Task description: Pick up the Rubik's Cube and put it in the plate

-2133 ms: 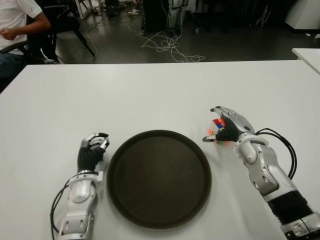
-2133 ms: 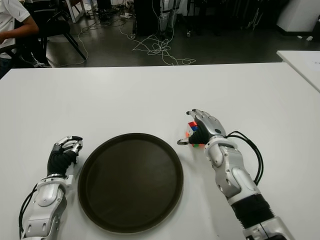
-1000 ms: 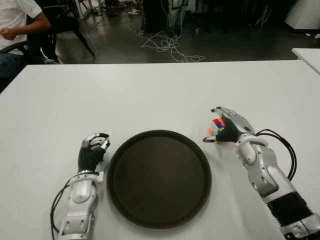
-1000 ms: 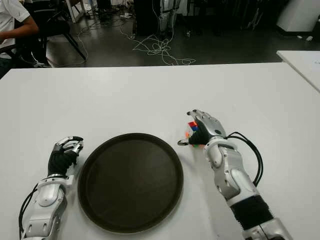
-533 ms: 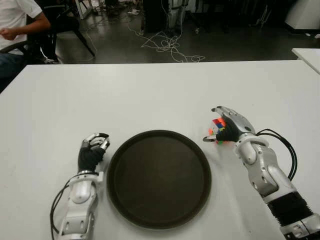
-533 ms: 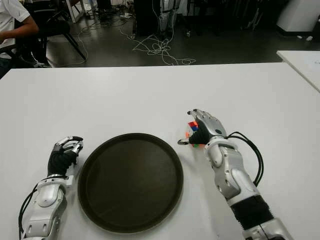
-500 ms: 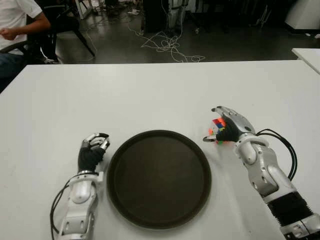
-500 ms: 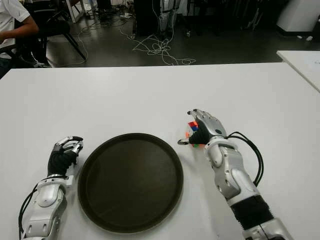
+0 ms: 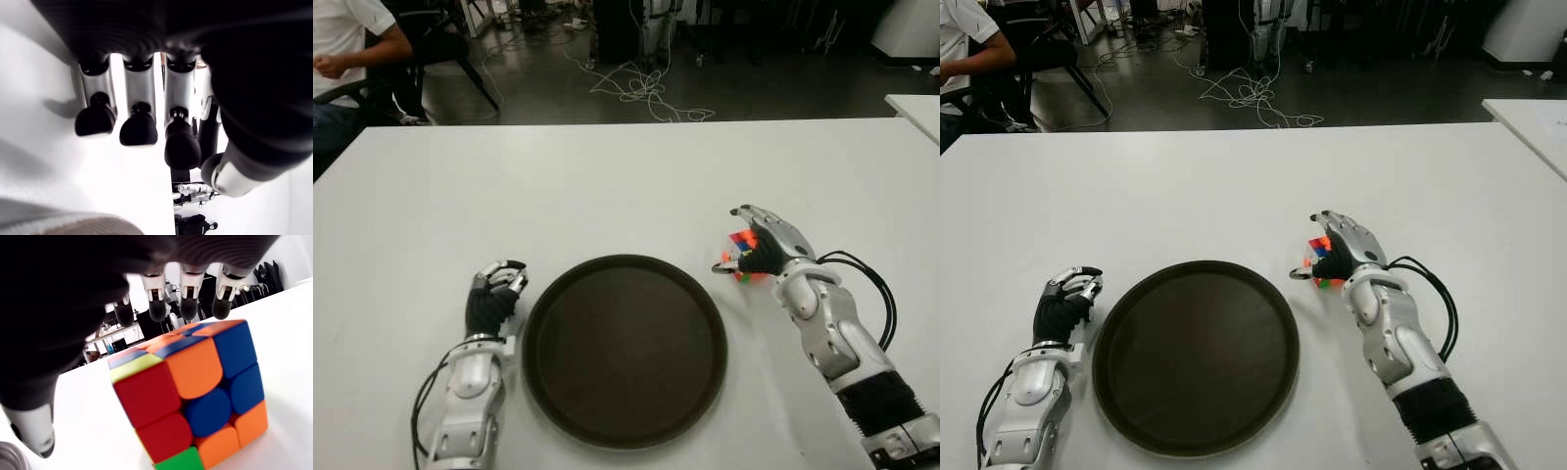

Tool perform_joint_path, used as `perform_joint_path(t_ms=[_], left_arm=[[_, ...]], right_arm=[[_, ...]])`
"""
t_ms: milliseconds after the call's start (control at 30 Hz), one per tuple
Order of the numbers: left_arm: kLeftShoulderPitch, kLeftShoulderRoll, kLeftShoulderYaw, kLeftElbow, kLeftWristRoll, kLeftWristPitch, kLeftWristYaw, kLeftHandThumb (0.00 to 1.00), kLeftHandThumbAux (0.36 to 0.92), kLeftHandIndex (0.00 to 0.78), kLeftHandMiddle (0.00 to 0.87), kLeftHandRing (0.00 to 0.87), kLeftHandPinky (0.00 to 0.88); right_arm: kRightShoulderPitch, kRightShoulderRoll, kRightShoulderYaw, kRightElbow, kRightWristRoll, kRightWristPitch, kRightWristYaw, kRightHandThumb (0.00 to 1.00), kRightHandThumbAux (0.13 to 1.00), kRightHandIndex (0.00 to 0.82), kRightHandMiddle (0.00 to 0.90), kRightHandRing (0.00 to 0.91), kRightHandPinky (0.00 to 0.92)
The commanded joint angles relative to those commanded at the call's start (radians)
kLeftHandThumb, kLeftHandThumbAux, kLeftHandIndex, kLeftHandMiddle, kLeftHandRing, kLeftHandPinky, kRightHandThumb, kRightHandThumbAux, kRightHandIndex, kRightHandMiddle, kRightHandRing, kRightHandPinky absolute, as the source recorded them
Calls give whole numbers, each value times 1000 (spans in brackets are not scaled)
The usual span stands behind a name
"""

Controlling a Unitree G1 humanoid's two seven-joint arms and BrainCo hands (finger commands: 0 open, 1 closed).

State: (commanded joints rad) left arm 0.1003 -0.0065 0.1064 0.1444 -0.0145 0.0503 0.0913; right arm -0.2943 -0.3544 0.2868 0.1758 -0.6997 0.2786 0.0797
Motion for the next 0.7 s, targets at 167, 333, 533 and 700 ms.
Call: perform_joint_path(t_ms=[167, 333, 533, 700], left_arm=[[1, -4, 2, -2, -2, 0, 5, 710, 705, 444, 809, 815, 806], [-4, -3, 2, 5, 6, -2, 14, 710, 704, 444, 806, 819, 811], [-3, -4, 3, 10, 4, -10, 15, 710, 704, 444, 804, 820, 811], [2, -8, 4, 6, -2, -19, 12, 710, 705, 444, 806, 819, 811]], right_arm=[[-5, 1, -1, 7, 1, 2, -1, 0, 645, 0, 0, 0, 0], [-17, -4, 6, 36, -5, -12, -14, 0, 639, 0, 0, 0, 0], [-22, -1, 8, 55, -1, -23, -19, 0, 653, 0, 0, 0, 0], [-23, 1, 7, 65, 6, -30, -18, 0, 653, 0, 0, 0, 0]])
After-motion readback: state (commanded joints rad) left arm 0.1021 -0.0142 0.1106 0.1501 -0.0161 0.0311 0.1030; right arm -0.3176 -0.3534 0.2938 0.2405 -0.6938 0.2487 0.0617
